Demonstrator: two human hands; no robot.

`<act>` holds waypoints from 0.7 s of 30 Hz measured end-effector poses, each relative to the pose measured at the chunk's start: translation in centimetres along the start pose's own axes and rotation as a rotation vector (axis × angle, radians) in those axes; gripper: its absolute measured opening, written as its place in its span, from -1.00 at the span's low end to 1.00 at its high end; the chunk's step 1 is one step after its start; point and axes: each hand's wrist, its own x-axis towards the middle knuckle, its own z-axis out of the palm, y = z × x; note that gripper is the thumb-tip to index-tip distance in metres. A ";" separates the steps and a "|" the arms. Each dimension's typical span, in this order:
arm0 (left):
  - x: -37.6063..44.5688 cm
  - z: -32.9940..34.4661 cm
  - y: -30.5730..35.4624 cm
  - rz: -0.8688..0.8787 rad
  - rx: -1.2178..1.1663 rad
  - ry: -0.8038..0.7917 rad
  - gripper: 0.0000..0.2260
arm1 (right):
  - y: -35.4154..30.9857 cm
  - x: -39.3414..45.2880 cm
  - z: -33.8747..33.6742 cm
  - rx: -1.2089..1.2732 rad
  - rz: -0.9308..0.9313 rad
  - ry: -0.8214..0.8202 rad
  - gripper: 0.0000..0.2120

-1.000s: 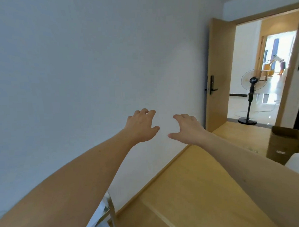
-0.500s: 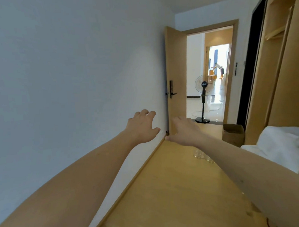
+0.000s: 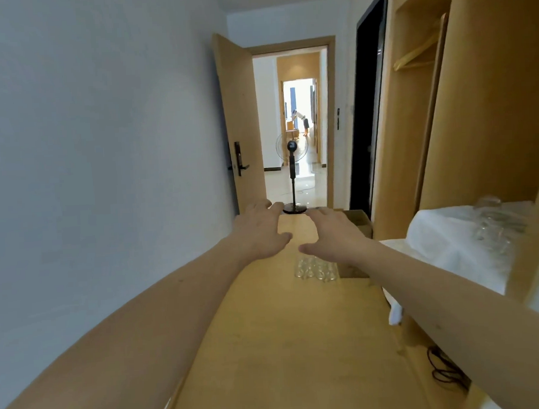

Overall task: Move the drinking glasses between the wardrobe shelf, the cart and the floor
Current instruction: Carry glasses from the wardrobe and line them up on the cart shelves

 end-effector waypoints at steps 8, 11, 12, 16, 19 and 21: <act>5.7 4.3 -3.1 0.140 -0.077 -0.073 -0.34 | 1.3 2.9 3.0 -0.033 0.137 -0.029 -0.18; 8.4 5.9 -3.1 0.188 -0.081 -0.095 -0.34 | 2.7 4.5 3.5 -0.011 0.185 -0.024 -0.19; 9.3 6.3 -3.0 0.198 -0.081 -0.096 -0.34 | 3.2 5.1 3.6 -0.021 0.193 -0.018 -0.20; 13.1 7.5 -2.3 0.252 -0.066 -0.083 -0.35 | 6.0 8.1 3.7 -0.057 0.211 0.001 -0.22; 16.3 7.9 -1.7 0.279 -0.066 -0.061 -0.39 | 8.4 11.0 3.3 -0.031 0.233 0.037 -0.19; 18.8 8.2 -1.3 0.288 -0.062 -0.048 -0.41 | 9.9 13.1 3.2 -0.005 0.244 0.051 -0.18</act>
